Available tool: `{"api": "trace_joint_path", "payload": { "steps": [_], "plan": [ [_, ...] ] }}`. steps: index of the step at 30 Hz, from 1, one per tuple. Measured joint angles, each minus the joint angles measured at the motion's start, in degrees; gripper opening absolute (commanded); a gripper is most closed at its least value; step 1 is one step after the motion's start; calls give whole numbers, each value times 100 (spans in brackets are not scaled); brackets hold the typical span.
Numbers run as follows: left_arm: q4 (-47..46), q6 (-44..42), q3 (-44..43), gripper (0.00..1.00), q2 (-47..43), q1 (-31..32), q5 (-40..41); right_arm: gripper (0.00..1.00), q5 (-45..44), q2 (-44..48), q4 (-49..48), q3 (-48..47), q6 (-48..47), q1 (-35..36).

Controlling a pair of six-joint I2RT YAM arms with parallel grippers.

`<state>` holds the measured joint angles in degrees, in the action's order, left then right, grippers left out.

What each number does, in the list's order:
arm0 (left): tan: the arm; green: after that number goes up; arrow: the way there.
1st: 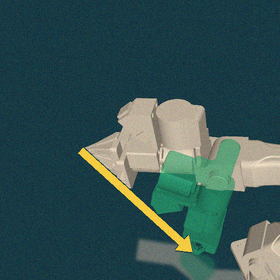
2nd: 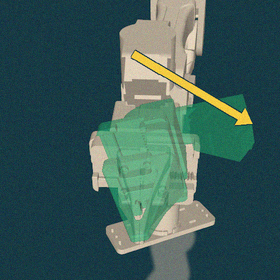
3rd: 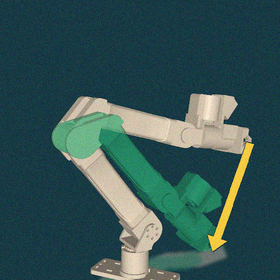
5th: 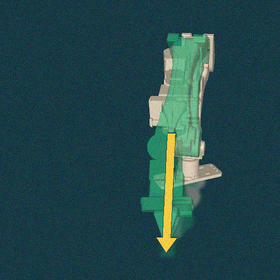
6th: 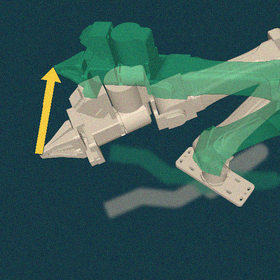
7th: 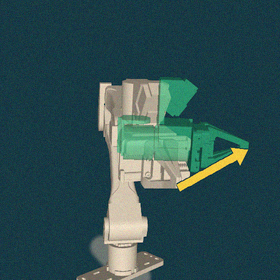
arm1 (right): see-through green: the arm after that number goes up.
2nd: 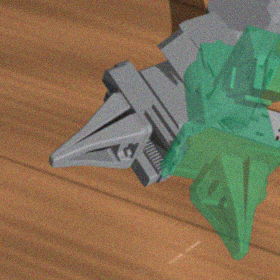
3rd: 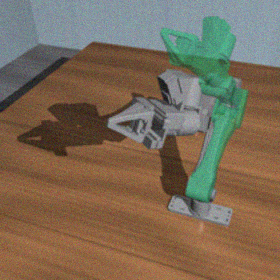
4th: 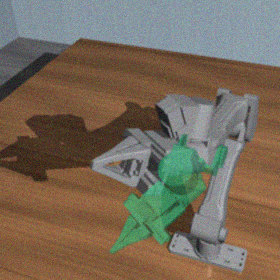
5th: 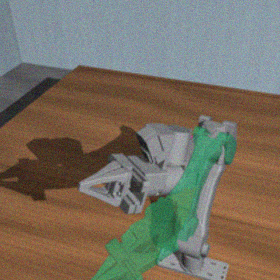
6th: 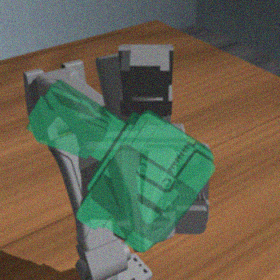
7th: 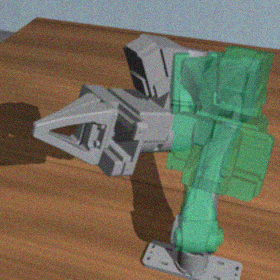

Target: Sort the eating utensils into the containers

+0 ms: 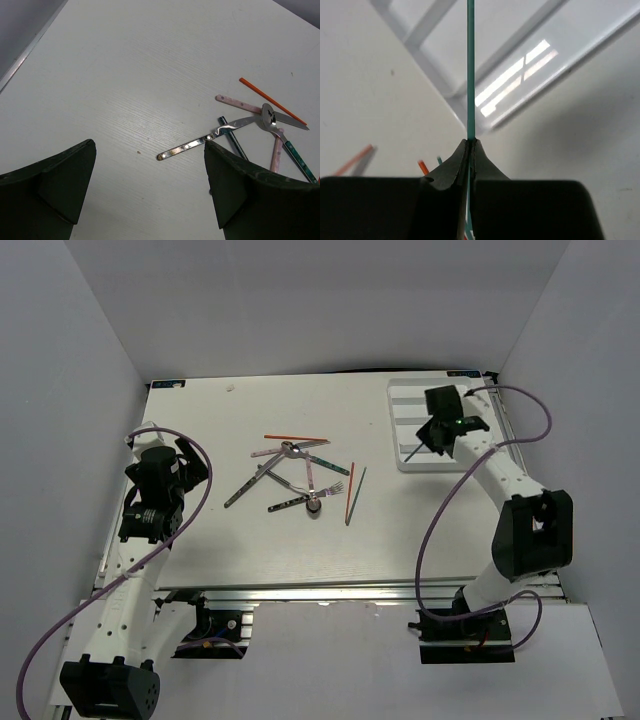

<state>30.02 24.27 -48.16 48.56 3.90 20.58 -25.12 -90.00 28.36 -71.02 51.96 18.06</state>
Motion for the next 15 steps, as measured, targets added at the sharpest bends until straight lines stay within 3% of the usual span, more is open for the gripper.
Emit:
{"api": "trace_joint_path", "payload": {
  "steps": [7,15],
  "plan": [
    [0,0,0,98,15,2,-2,0,-42,-1045,35,-1126,719,-909],
    [-2,0,0,98,79,4,-15,0,-37,-1729,232,-1174,1563,-1185]
  ]
}}
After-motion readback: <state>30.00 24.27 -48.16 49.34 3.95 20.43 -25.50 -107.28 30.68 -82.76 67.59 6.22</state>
